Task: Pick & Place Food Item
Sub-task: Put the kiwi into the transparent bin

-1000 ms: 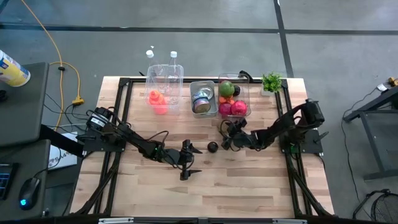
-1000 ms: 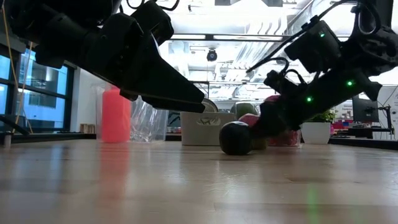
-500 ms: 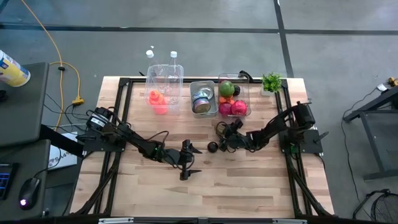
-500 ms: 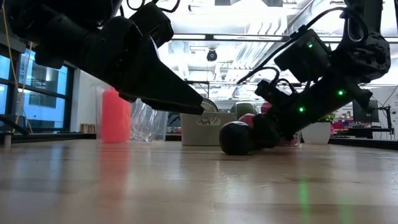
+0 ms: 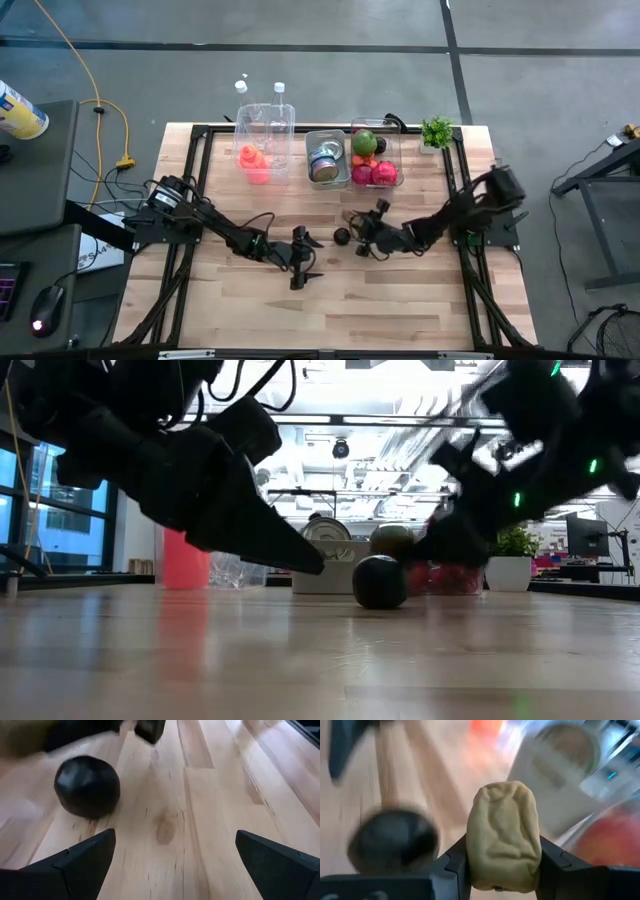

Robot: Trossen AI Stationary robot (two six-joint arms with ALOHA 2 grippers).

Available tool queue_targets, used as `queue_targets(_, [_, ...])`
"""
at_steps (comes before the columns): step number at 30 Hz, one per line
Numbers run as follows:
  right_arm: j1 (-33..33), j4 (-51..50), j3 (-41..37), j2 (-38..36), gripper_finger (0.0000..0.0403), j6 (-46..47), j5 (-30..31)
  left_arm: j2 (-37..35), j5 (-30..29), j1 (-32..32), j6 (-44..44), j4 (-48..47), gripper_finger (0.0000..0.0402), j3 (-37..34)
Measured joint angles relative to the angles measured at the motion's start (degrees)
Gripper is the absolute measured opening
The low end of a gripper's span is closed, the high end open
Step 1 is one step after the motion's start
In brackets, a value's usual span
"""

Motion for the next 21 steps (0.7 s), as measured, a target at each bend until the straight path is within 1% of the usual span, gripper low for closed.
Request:
queue_targets(5, [3.3, -3.9, 0.0, -10.1, 0.0127, -4.9, 8.4, 0.0, 0.1, 0.0, 0.0, 0.6, 0.0399, 0.0])
queue_targets(10, [2.1, -6.0, 0.0, -18.4, 0.013, -9.3, 14.2, 0.0, 0.2, 0.0, -0.1, 1.0, 0.0399, 0.0])
queue_targets(12, [-0.5, -6.9, 0.0, -20.7, 0.0129, -9.7, 13.8, 0.0, 0.2, 0.0, -0.1, 1.1, 0.0399, 0.0])
queue_targets(15, [-5.8, -8.4, 0.0, -22.8, 0.013, -8.0, 11.0, 0.0, 0.2, 0.0, -0.1, 1.2, 0.0399, 0.0])
queue_targets(21, [-15.2, -12.2, 0.0, -23.1, 0.0147, -2.8, 4.3, 0.0, 0.2, 0.4, -0.1, 1.2, 0.0399, 0.0])
